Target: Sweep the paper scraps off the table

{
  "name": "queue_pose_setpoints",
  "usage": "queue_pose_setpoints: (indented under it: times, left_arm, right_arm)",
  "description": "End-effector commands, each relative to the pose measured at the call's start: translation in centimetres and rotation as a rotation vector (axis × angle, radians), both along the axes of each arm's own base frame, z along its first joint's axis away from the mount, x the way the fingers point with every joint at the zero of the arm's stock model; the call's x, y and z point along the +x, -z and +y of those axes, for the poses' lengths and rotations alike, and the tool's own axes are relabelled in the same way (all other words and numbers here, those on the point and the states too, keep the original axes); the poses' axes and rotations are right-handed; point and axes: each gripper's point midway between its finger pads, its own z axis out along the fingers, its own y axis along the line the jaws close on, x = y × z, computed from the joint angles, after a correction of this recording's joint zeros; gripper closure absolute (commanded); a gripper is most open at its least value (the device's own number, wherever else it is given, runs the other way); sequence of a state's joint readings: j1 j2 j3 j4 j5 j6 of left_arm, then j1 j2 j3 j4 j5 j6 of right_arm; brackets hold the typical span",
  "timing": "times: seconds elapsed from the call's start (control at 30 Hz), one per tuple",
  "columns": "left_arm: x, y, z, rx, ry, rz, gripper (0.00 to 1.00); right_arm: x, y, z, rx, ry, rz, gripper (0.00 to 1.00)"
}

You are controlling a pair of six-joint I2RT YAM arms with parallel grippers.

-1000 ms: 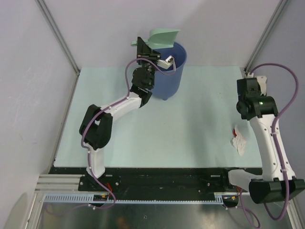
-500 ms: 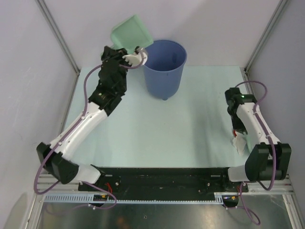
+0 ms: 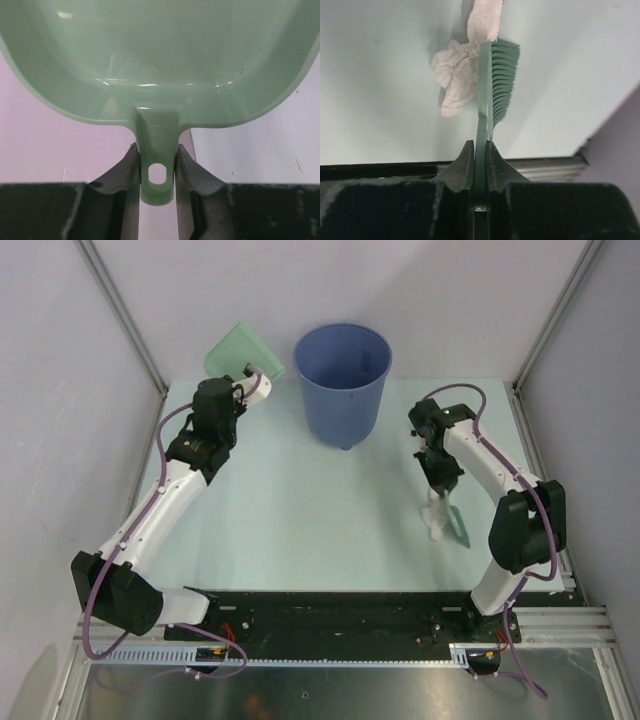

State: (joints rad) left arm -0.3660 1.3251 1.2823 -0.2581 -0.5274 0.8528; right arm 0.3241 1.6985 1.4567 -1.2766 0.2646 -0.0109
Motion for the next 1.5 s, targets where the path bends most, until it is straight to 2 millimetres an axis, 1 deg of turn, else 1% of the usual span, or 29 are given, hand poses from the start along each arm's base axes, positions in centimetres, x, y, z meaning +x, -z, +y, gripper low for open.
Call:
queue_pose_setpoints:
  times: [0.0,0.07,0.1,0.13,0.2,0.23,0.3,0.37,0.4,0.47,0.57,0.6,0.67,0.7,0.73,0.77,0.8,0.87,0.9,0.97,1.0,1.07,1.1,1.2,1.23,1.3,1.4,1.43,1.47]
  left_arm:
    - [-0.9,-2.1,0.3,-0.115,0.013,-0.069,1.0]
    - [-0.9,-1.9,0.4,-0.108,0.012,-0.058,1.0]
    - [-0.9,-1.7,0.4,-0.102,0.013,-0.052,1.0]
    - [-1.0,-1.7,0.4,-0.1,0.013,-0.047,1.0]
    - [-1.2,-1.6,0.4,-0.11,0.017,-0.039,1.0]
    - [-1.4,-0.9,0.4,-0.107,0.018,-0.009,1.0]
    - [-2.0,0.2,0.2,-0.115,0.034,0.037,1.0]
    - [-3.2,2.6,0.4,-0.094,0.044,0.135,1.0]
    - [-3.8,4.0,0.3,-0.084,0.055,0.183,1.0]
    - [-5.5,6.8,0.8,-0.049,0.058,0.3,1.0]
    - [-8.7,10.8,1.2,-0.012,0.082,0.483,1.0]
    - [-10.3,12.7,1.6,0.012,0.086,0.576,1.0]
    - [-11.9,14.2,2.0,0.029,0.096,0.649,1.0]
    - [-13.2,15.4,2.5,0.05,0.099,0.713,1.0]
    - [-13.7,16.0,2.7,0.052,0.105,0.742,1.0]
    - [-14.3,16.7,3.2,0.048,0.104,0.774,1.0]
    - [-15.4,18.0,3.8,0.073,0.108,0.838,1.0]
    - [-16.4,19.6,4.9,0.105,0.105,0.912,1.0]
    - [-17.8,21.1,5.4,0.124,0.104,0.979,1.0]
    - [-19.3,22.4,6.3,0.181,0.106,1.051,1.0]
    - [-20.6,23.5,6.7,0.201,0.11,1.106,1.0]
    - [-21.7,24.5,6.9,0.225,0.136,1.157,1.0]
    - [-22.7,25.2,7.0,0.231,0.149,1.2,1.0]
    - [-23.7,26.3,6.2,0.204,0.203,1.282,1.0]
    - [-23.9,26.5,6.0,0.196,0.215,1.305,1.0]
    - [-24.1,26.9,5.4,0.172,0.228,1.336,1.0]
    - [-24.4,27.8,4.6,0.151,0.246,1.388,1.0]
    - [-24.6,28.1,4.1,0.133,0.259,1.408,1.0]
    - [-24.6,28.3,4.0,0.126,0.263,1.42,1.0]
  right_arm:
    - [1.0,0.6,11.4,0.388,-0.048,0.002,1.0]
    - [1.3,-0.3,14.3,0.459,-0.085,-0.034,1.0]
    - [0.8,-0.9,15.9,0.479,-0.129,-0.043,1.0]
    - [1.0,-2.2,17.2,0.504,-0.163,-0.075,1.0]
    - [-0.2,-3.3,19.4,0.518,-0.234,-0.08,1.0]
    - [-0.3,-4.1,19.8,0.519,-0.251,-0.095,1.0]
    - [-0.7,-5.6,19.6,0.446,-0.262,-0.132,1.0]
    - [-0.8,-7.4,18.4,0.389,-0.247,-0.178,1.0]
    - [-0.2,-8.0,17.4,0.341,-0.231,-0.225,1.0]
    - [0.2,-9.5,15.3,0.261,-0.202,-0.292,1.0]
    - [0.6,-11.6,13.8,0.218,-0.177,-0.383,1.0]
    - [0.7,-11.7,13.3,0.204,-0.167,-0.4,1.0]
    - [1.5,-12.0,13.3,0.198,-0.159,-0.456,1.0]
    - [1.6,-12.3,13.3,0.197,-0.162,-0.482,1.0]
    - [1.7,-11.9,13.5,0.195,-0.171,-0.488,1.0]
    - [1.9,-12.1,14.7,0.207,-0.199,-0.521,1.0]
    - [1.9,-12.0,15.4,0.207,-0.224,-0.53,1.0]
    - [2.2,-11.7,16.8,0.199,-0.278,-0.548,1.0]
    - [2.2,-11.4,17.0,0.201,-0.271,-0.539,1.0]
    - [2.0,-10.0,17.4,0.193,-0.214,-0.479,1.0]
    - [1.7,-9.3,17.4,0.185,-0.208,-0.452,1.0]
    - [0.8,-7.6,18.2,0.199,-0.195,-0.407,1.0]
    - [0.2,-7.1,19.3,0.227,-0.217,-0.389,1.0]
    - [-0.6,-5.2,22.1,0.305,-0.249,-0.34,1.0]
    - [-0.8,-4.3,23.5,0.325,-0.268,-0.322,1.0]
    - [-1.1,-3.7,25.1,0.363,-0.278,-0.299,1.0]
    - [-1.9,-3.2,29.1,0.471,-0.332,-0.273,1.0]
    - [-2.6,-3.2,31.2,0.539,-0.361,-0.254,1.0]
    - [-2.8,-2.7,32.5,0.567,-0.376,-0.233,1.0]
